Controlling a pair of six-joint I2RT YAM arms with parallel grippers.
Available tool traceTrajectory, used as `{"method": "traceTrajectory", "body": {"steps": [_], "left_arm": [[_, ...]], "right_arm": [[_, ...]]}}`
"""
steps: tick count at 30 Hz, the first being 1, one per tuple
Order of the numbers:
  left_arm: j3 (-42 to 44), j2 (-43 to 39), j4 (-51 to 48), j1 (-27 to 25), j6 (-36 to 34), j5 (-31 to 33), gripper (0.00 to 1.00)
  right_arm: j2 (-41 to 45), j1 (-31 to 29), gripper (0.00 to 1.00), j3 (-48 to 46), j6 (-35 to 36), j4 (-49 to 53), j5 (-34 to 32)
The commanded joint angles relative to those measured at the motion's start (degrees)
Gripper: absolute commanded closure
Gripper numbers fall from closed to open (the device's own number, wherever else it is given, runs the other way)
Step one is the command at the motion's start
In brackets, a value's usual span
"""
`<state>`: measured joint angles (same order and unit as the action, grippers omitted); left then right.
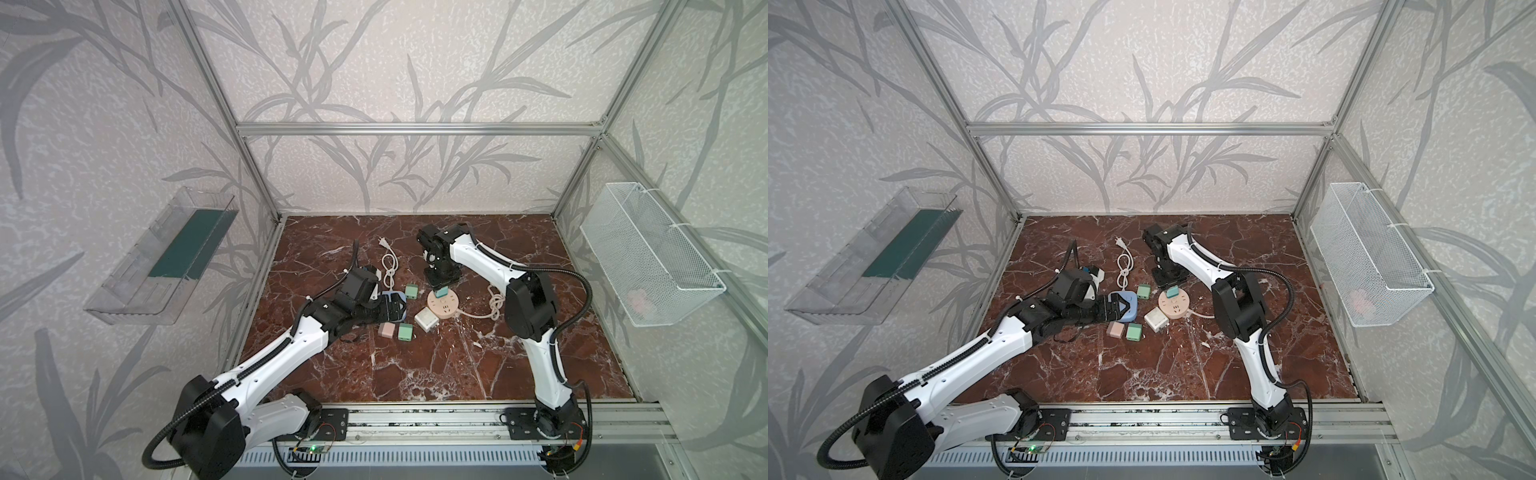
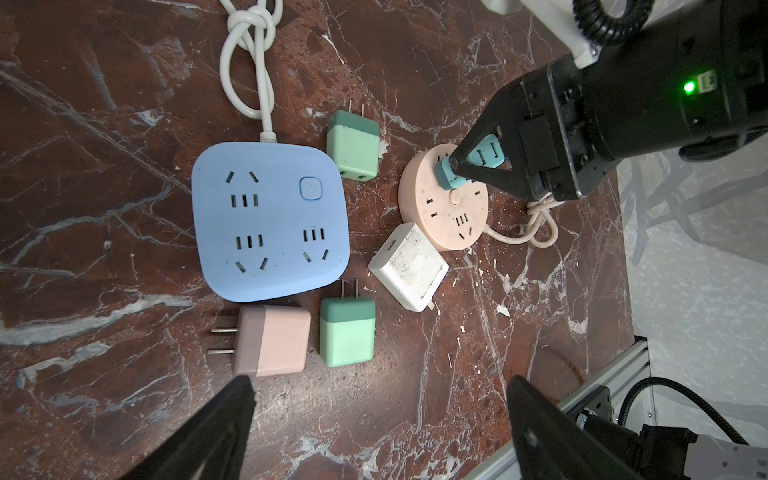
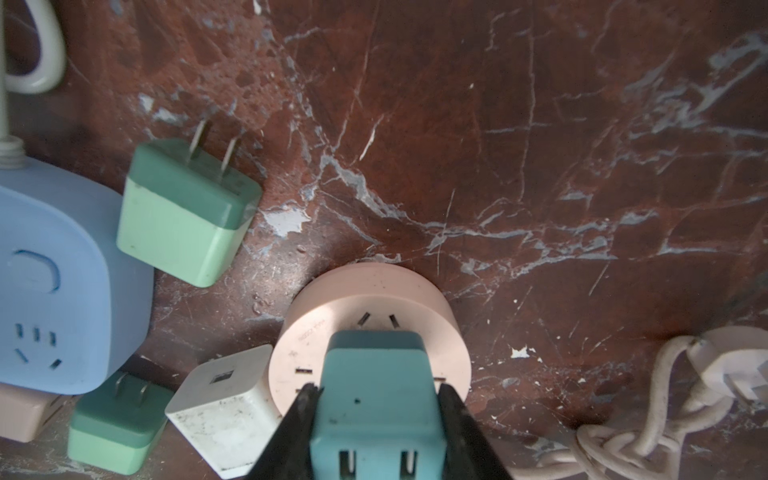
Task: Insert the plug
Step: 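Press the teal plug down into the pink strip's socket with the right gripper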
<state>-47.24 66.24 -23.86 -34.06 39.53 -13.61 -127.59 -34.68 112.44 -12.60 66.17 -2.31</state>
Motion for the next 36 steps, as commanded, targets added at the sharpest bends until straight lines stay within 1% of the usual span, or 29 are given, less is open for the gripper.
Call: {"method": "traceTrajectory", "body": {"steps": [1, 13, 21, 27, 33, 34, 36], "left_arm": [[0.69, 0.39, 0.41, -0.12, -0.55, 0.29, 0.07], [0.73, 1.91, 1.51, -0.09, -0.59, -0.38, 0.07], [0.31, 2.53, 1.72, -0.11, -0.68, -0.65, 0.07], [0.14, 2.04, 1.20, -0.10, -0.93, -0.46, 0.07], [0.12, 1.69, 1.23, -0.05, -0.77, -0.57, 0.07], [0.07, 1.62, 1.18, -0.07, -0.69, -0.46, 0.07], [0.16, 1.46, 1.19, -0.10, -0.68, -0.46, 0.07]], "right_arm": [[-5.72, -0.26, 1.00, -3.20, -0.04, -1.26, 0.28], [-2.14, -0.75, 1.00, -15.35, -2.28, -6.92, 1.07], [-3.17, -0.99, 1.00, -16.54, -2.91, -7.67, 1.20], [-1.38, -0.94, 1.00, -17.41, -6.27, -6.99, -2.40], [2.90, 0.00, 1.00, -18.58, -10.94, -4.30, -11.40], [3.35, 0.49, 1.00, -18.41, -13.12, -3.06, -13.38], [3.74, 2.25, 1.00, -17.62, -15.79, -0.26, -14.84]]}}
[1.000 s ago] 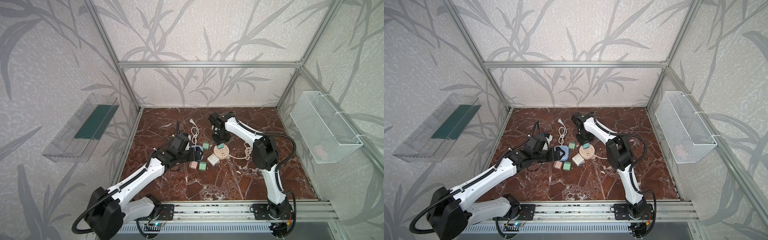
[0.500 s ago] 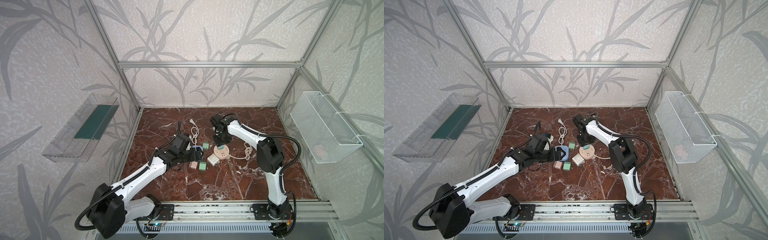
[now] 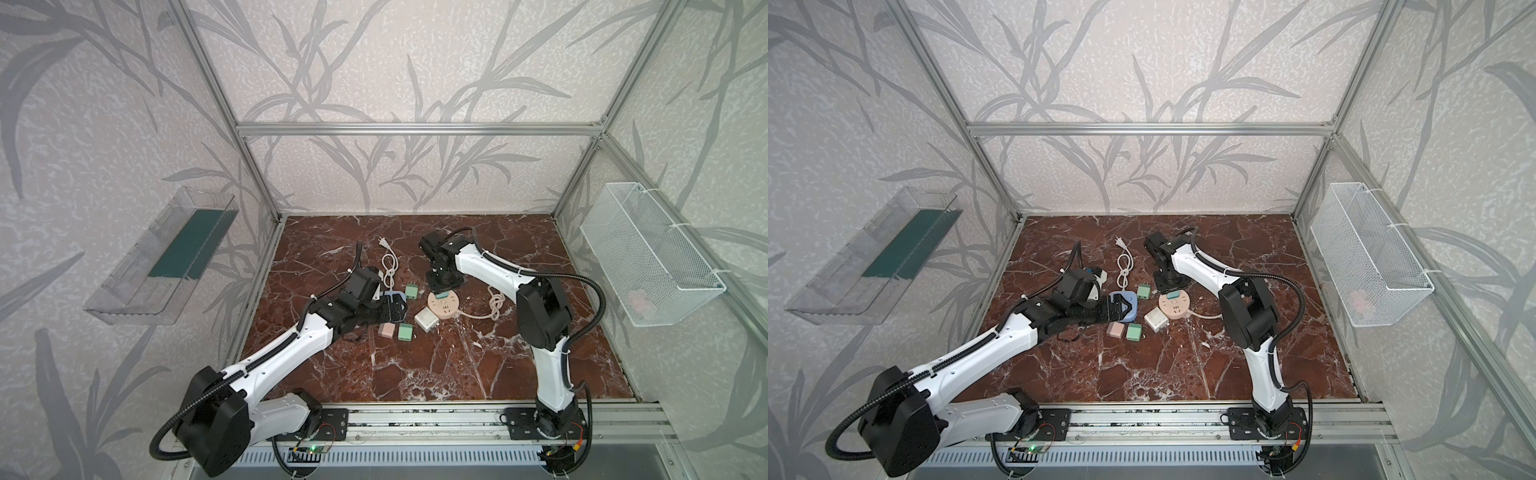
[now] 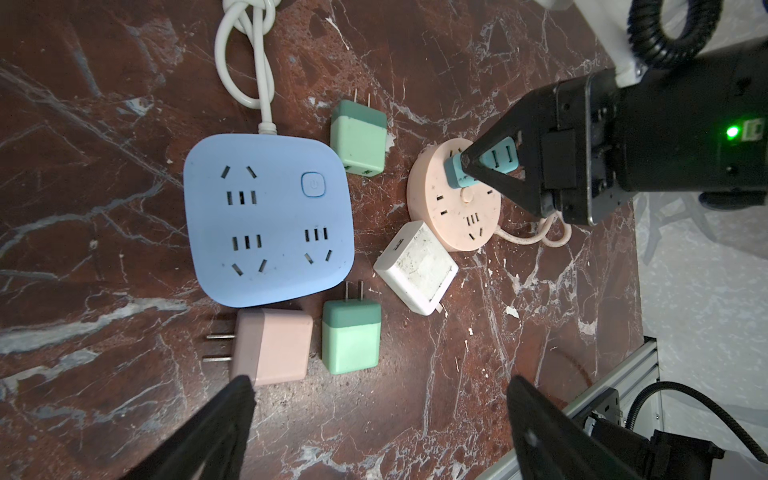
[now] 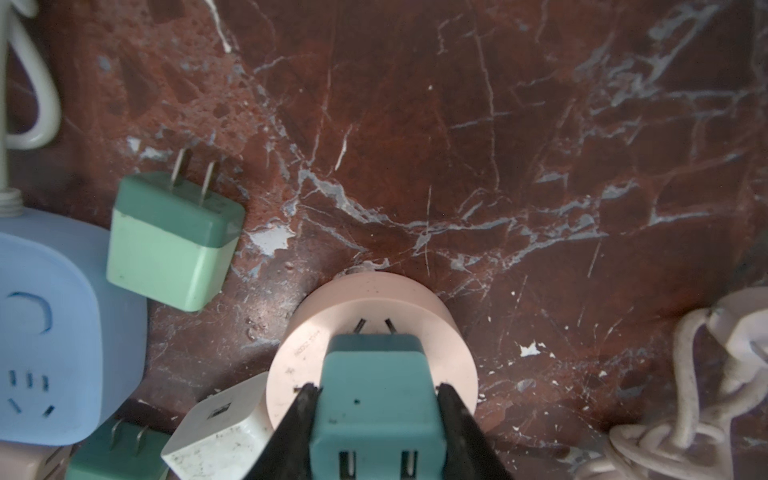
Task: Insert the plug
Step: 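Press the teal plug down into the pink strip's socket with the right gripper, then open the right gripper and lift it away from the inserted teal plug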
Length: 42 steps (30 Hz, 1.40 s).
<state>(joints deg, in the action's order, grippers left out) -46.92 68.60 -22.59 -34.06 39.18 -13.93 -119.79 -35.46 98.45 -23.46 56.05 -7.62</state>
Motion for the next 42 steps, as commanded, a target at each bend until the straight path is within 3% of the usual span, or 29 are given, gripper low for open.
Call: {"method": "traceTrajectory", "body": {"steps": [1, 8, 23, 36, 42], "left_arm": [[-0.03, -0.92, -0.08, -0.07, -0.33, -0.10, 0.07], [-0.37, -0.48, 0.17, -0.23, -0.24, -0.53, 0.07], [-1.55, 0.03, -0.37, -0.88, -0.59, -0.17, 0.07], [-1.57, -0.35, -0.49, -1.18, -0.33, 0.23, 0.07], [-1.00, -1.45, -0.21, -1.23, -0.29, 1.08, 0.07]], "right_arm": [[-3.81, 3.69, 1.00, -3.58, -5.61, 10.69, -9.55], [1.09, 7.37, 1.00, -9.82, -4.94, 5.03, -3.55], [5.19, 9.69, 1.00, -15.92, -5.62, -1.45, 1.54], [8.56, 10.33, 0.66, -14.78, -4.31, -2.17, 5.81], [10.37, 10.33, 0.30, -13.84, -3.84, -1.45, 7.25]]}}
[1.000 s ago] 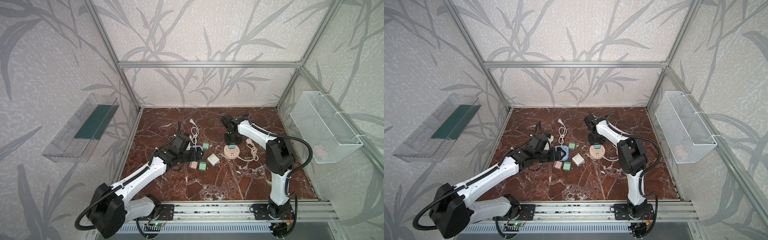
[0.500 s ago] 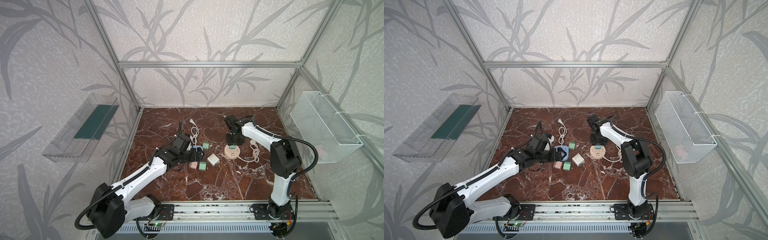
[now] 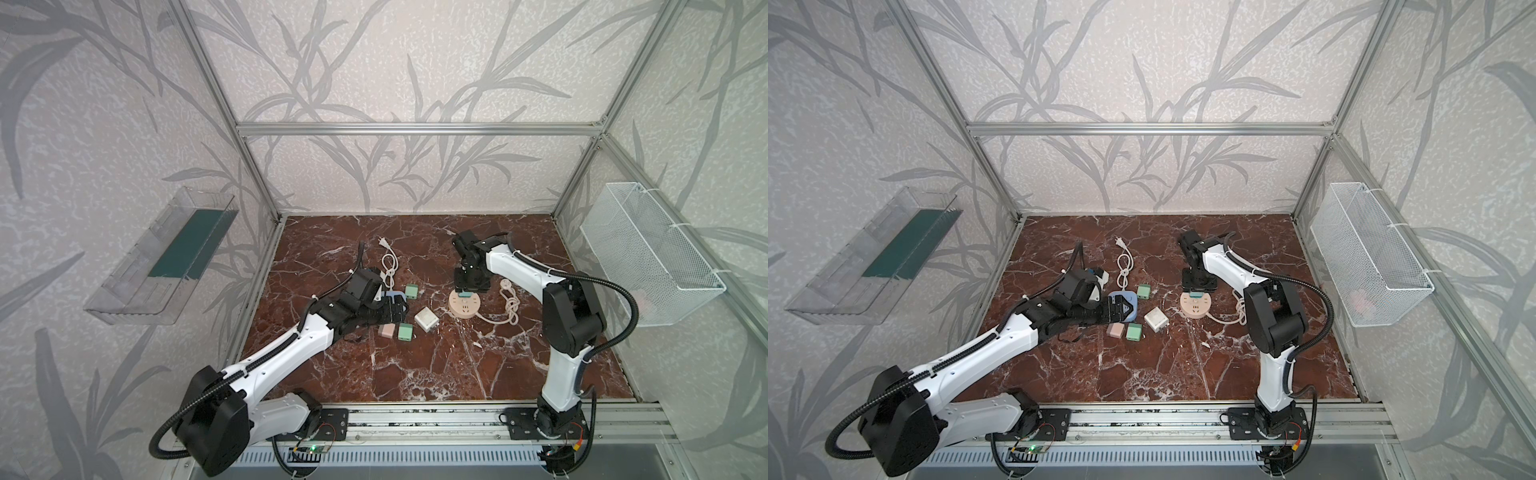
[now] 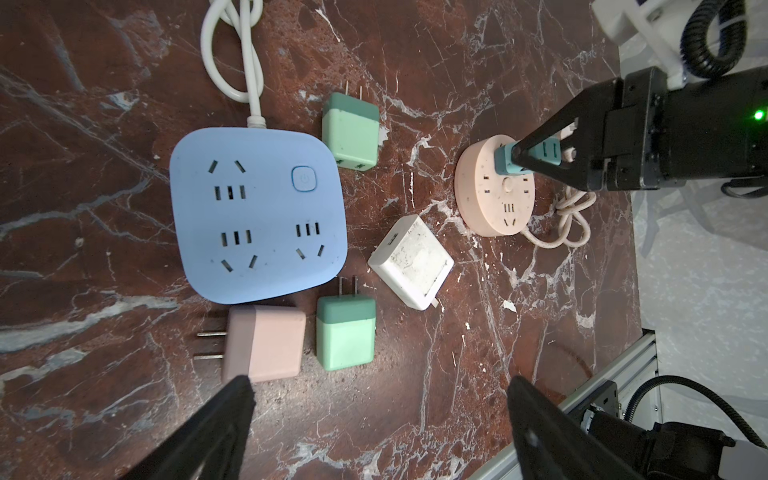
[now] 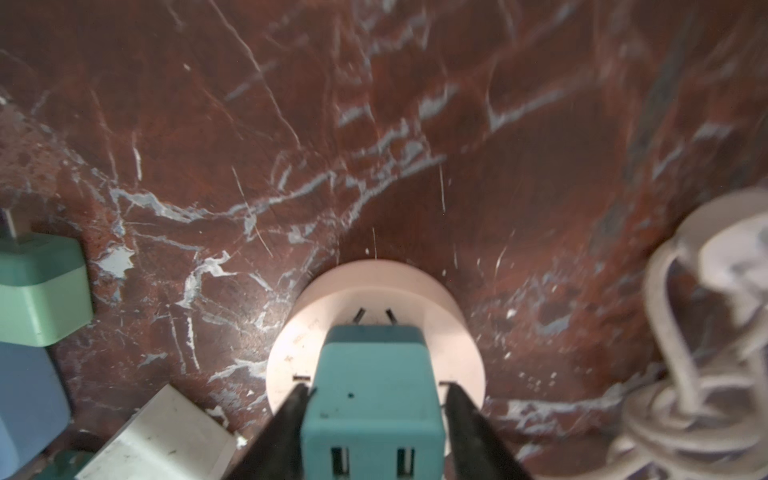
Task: Insert the plug
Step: 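Open the right gripper and lift it away from the inserted teal plug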
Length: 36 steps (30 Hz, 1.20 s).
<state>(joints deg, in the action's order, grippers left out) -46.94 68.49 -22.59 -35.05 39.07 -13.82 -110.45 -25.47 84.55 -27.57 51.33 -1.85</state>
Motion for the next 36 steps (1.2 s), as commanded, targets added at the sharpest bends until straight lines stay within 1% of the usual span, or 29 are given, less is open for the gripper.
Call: {"method": "traceTrajectory", "body": {"steps": [1, 6, 10, 13, 16, 19, 20, 22, 25, 28, 31, 33, 36], "left_arm": [[-0.92, -1.42, 0.09, -0.32, -0.13, 0.93, 0.07], [-0.77, -1.34, 1.22, -0.31, -0.05, 1.15, 0.07], [-0.93, -1.41, 1.04, -0.37, -0.53, 2.13, 0.07], [-1.17, -2.10, -0.07, -0.37, -1.16, 3.80, 0.07], [-1.74, -3.29, -3.41, -0.37, -1.78, 6.11, 0.07], [-0.98, -5.68, -7.43, -0.35, -1.80, 8.23, 0.07], [-0.47, -6.58, -8.79, -0.34, -1.55, 8.66, 0.07], [0.50, -8.30, -10.81, -0.36, -1.30, 9.18, 0.07], [2.92, -10.23, -11.92, -0.36, -0.34, 9.63, 0.08], [5.03, -10.47, -12.03, -0.34, 0.51, 9.95, 0.09], [6.93, -9.92, -10.89, -0.32, 1.72, 9.96, 0.10], [7.68, -9.50, -9.67, -0.34, 2.60, 9.66, 0.11], [8.13, -8.91, -8.99, -0.30, 4.33, 8.70, 0.12]], "right_arm": [[1.75, 0.30, 0.26, 0.42, 0.39, 3.74, 1.65], [5.26, 0.10, 0.22, 2.83, 1.59, 6.28, 0.93], [8.56, -0.44, 0.21, 3.95, 2.52, 8.98, -1.66], [12.28, -2.34, 0.22, 2.24, 3.04, 9.36, -2.98], [19.29, -6.64, 0.23, -1.96, 2.12, 7.10, -3.95], [24.79, -13.66, 0.24, -6.92, -0.43, 3.80, -5.65], [26.18, -16.17, 0.25, -8.20, -2.10, 3.22, -6.91], [27.92, -20.52, 0.26, -10.82, -4.42, 1.34, -7.35], [28.11, -25.55, 0.28, -13.74, -7.24, -1.11, -6.25], [26.87, -29.43, 0.30, -14.24, -7.40, -1.89, -8.73], [24.85, -29.86, 0.32, -13.22, -7.49, -2.22, -8.17], [23.76, -29.89, 0.35, -12.50, -7.33, -2.82, -7.68], [22.78, -29.81, 0.41, -13.22, -3.95, -7.52, -5.74]]}}
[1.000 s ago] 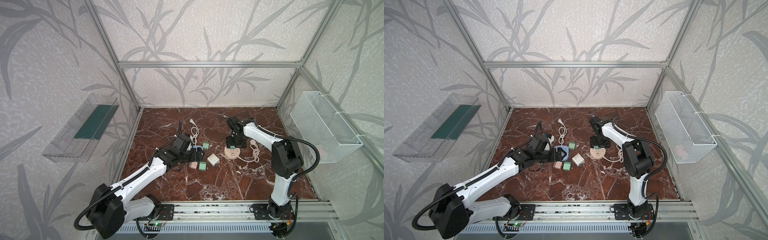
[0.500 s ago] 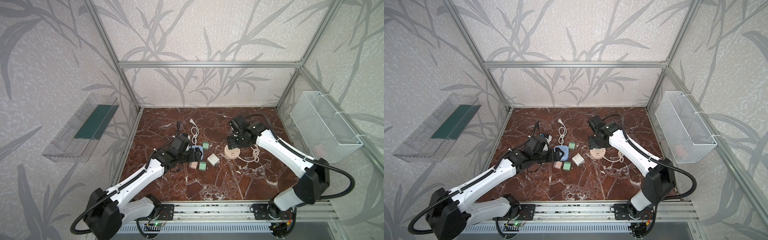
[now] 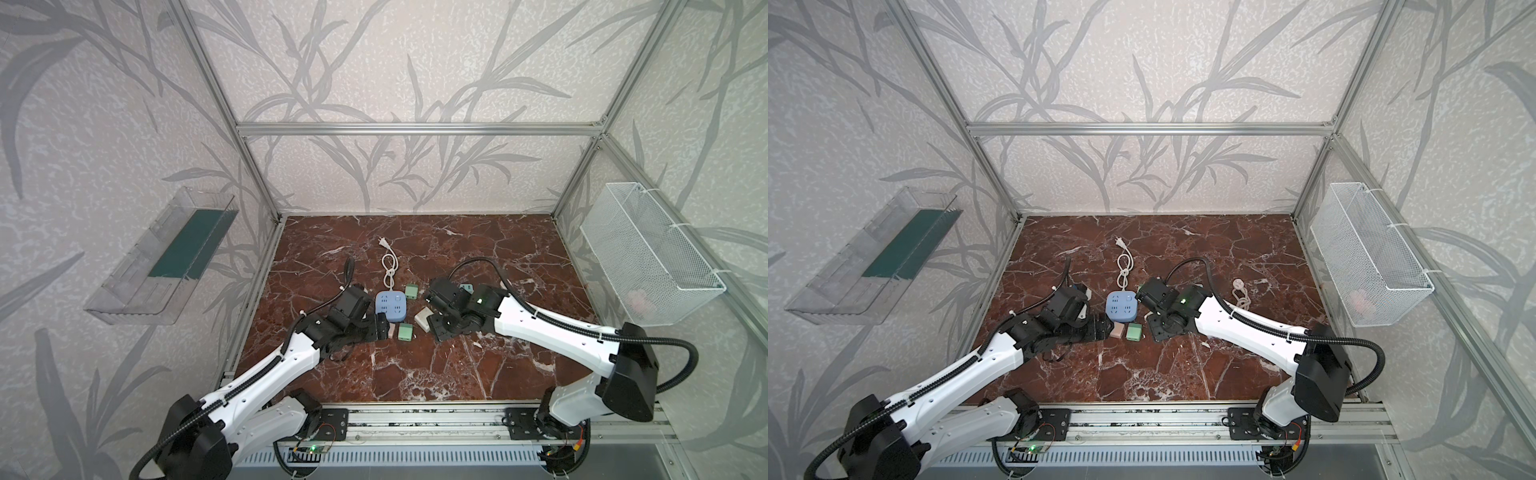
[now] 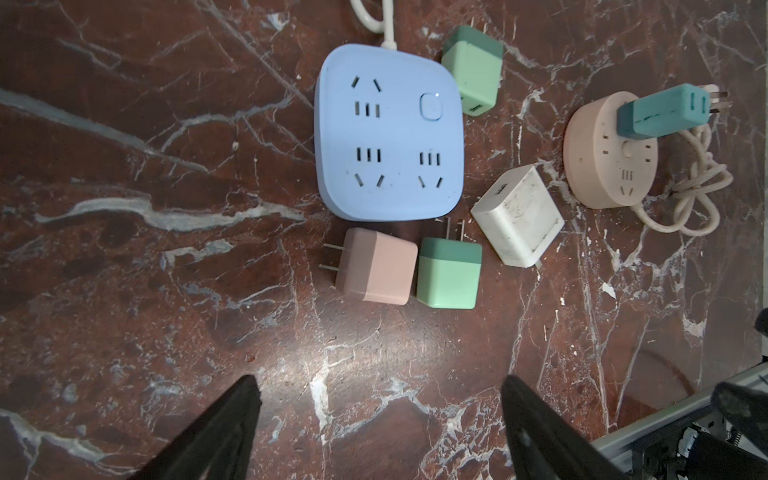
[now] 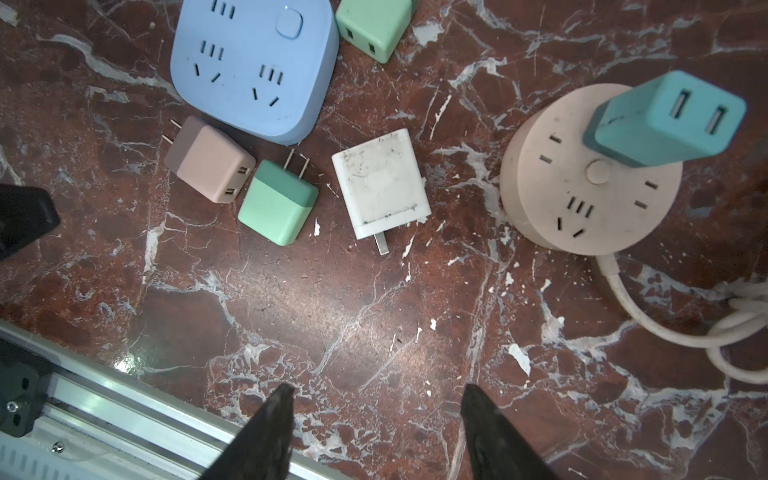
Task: Insert the plug
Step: 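Open the right gripper and lift it away from the inserted teal plug, then lower the left gripper onto the green plug beside the blue strip and grasp it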
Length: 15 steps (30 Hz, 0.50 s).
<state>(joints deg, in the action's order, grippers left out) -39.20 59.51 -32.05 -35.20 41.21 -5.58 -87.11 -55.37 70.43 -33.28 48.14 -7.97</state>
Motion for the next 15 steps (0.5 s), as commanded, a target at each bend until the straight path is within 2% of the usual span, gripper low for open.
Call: {"method": "traceTrajectory", "body": {"steps": [1, 8, 12, 15], "left_arm": [[0.75, 0.17, 1.07, -0.14, 3.07, 0.08, 0.13], [2.60, 0.87, 5.76, -0.22, 8.45, -2.20, 0.16], [2.21, 1.92, 7.46, -0.84, 8.67, -1.60, 0.19], [-0.90, 3.84, 5.35, -3.62, 6.74, 1.40, 0.20]], "right_arm": [[-1.04, 0.10, 0.42, 0.90, 3.35, -5.78, 0.97], [-3.78, 0.44, 0.47, 4.19, 8.09, -3.71, 0.23], [-4.81, 1.08, 0.49, 5.35, 6.70, -2.08, -1.52], [-4.91, 2.45, 0.50, 5.92, 5.03, 0.11, -1.17]]}}
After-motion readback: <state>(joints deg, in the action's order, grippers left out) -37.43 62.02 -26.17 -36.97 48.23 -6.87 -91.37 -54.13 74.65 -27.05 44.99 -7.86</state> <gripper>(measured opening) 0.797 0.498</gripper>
